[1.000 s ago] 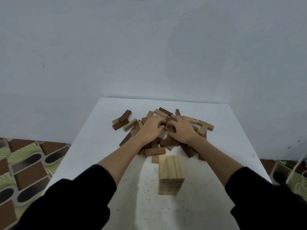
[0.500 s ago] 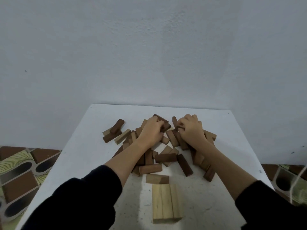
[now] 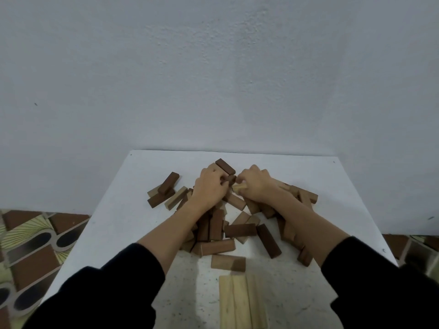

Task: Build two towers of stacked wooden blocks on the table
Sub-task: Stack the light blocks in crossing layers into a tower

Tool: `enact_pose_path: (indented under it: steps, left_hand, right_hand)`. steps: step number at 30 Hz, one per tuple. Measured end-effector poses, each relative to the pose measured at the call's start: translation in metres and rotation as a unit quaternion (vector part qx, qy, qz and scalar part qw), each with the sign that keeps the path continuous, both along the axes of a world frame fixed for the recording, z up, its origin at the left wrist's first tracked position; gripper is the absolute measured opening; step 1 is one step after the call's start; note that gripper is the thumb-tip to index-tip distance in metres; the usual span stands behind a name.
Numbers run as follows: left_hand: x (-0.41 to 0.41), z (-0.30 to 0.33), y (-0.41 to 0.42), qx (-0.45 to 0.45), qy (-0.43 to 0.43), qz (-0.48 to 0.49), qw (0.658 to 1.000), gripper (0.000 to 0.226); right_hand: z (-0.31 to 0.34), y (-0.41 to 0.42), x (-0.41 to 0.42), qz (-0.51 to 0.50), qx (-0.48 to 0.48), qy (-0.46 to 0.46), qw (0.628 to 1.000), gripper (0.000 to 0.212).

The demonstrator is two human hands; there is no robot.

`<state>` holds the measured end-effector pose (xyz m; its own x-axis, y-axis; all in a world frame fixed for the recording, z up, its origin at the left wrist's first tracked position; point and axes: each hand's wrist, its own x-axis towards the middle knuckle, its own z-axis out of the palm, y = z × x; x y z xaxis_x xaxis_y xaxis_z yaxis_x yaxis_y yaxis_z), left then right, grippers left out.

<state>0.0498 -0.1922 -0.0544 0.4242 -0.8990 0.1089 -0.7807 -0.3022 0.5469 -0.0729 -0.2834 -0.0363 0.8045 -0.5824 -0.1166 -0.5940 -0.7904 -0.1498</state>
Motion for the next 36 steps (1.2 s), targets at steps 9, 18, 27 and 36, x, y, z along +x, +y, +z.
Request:
enact_pose_path:
  steps: [9,18,27,36]
  left_hand:
    - [0.046,0.032,0.04,-0.13,0.166,0.143,0.967,0.018]
    - [0.022,-0.007,0.112,-0.073,0.065,-0.045,0.994,0.039]
    - [0.044,-0.021,0.146,-0.09,0.044,0.009,0.995,0.033]
    - [0.038,-0.01,0.139,-0.139,-0.002,-0.04,0.99,0.019]
  right_hand:
    - [-0.002,0.004,0.0,-0.026,-0.009,-0.106,0.994,0.013]
    - [-0.012,0.074,0.015,0.18,0.124,-0.19,0.957,0.06]
    - [-0.006,0.063,0.007,0.088,-0.072,-0.046,0.992,0.029]
    - [0.01,0.079,0.009,0.125,0.078,-0.124,0.981,0.029]
